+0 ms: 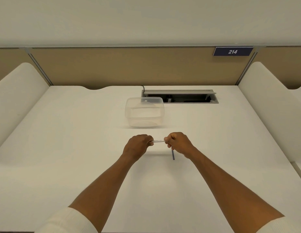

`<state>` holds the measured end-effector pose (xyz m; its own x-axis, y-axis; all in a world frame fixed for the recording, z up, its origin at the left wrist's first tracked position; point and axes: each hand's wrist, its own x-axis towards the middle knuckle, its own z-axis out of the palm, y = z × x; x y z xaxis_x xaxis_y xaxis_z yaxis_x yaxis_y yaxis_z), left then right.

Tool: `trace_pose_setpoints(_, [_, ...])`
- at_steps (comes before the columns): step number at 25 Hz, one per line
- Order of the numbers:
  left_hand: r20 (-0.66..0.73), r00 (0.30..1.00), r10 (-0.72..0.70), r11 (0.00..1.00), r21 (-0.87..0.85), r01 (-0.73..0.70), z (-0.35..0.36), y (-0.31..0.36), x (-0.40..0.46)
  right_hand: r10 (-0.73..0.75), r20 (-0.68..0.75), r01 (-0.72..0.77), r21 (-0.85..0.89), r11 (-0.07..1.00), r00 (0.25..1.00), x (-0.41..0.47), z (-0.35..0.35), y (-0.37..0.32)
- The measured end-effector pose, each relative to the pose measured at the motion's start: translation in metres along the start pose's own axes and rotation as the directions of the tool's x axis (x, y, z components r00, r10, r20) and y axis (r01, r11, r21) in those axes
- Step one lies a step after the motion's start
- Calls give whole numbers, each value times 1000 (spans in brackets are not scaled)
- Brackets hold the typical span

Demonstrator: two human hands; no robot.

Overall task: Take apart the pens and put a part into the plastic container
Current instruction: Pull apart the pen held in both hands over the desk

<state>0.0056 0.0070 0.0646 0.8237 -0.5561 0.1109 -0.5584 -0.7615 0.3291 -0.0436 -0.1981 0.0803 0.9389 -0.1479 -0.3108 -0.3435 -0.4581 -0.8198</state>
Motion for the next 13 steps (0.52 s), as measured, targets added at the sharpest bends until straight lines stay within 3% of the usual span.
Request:
trace_pose_setpoints(3, [-12,1000,-8,1000,2,8,0,-1,1,-47,-54,48,31,998,997,3,1,1])
trace_pose_setpoints(6, [-28,1000,-3,1000,7,3,-3,-1,4,17,-32,-13,124,992,999,3,-1,-4])
trace_pose_setpoints(10, [-35,999,3,1000,10,-3,-6,-1,7,9,-10,-9,4,1000,1000,5,-3,-5])
trace_pose_setpoints(13, [-37,999,-11,1000,8,11,-5,-1,6,-56,-47,58,24,998,997,7,-2,-3])
